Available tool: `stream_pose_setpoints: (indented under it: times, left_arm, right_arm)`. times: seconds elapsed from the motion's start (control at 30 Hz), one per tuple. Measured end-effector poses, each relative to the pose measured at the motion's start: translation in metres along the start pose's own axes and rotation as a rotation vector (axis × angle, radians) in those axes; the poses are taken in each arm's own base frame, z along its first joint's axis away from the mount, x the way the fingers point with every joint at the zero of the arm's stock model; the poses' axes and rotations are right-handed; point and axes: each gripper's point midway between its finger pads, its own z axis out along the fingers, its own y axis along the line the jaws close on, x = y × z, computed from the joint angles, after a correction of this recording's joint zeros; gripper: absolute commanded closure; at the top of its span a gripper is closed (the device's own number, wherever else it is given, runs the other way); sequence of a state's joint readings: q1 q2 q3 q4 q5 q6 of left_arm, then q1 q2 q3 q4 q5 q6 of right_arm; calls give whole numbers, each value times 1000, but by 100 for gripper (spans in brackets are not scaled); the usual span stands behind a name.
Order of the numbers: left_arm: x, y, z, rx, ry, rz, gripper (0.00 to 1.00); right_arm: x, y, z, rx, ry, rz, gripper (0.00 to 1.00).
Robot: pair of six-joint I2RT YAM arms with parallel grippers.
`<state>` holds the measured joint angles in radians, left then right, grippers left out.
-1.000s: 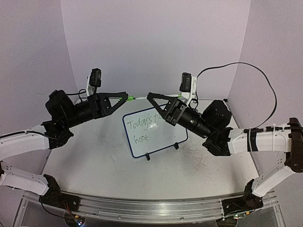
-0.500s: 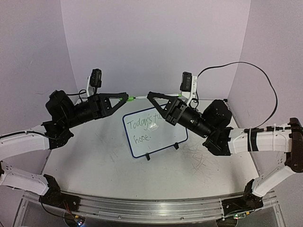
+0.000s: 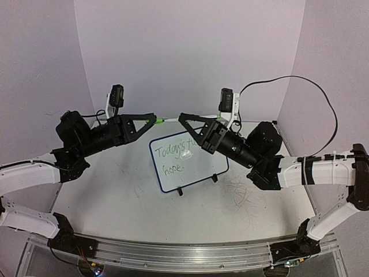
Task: Write a sentence on the whiteboard
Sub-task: Insert the whiteboard marker without the cap into the pen cap.
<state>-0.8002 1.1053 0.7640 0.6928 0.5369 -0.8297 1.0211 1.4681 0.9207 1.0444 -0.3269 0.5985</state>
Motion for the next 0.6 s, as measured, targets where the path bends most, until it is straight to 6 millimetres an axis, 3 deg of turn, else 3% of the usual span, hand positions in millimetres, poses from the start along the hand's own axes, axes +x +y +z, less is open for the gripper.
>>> stream_pose_setpoints:
  times: [0.23, 0.6]
  left_arm:
    - [2, 3, -1, -8, 1, -2, 100]
    - [2, 3, -1, -10, 1, 11, 100]
  right_arm:
    - [4, -3, 3, 7, 10, 5, 100]
    - [13, -10, 23, -15, 24, 104, 100]
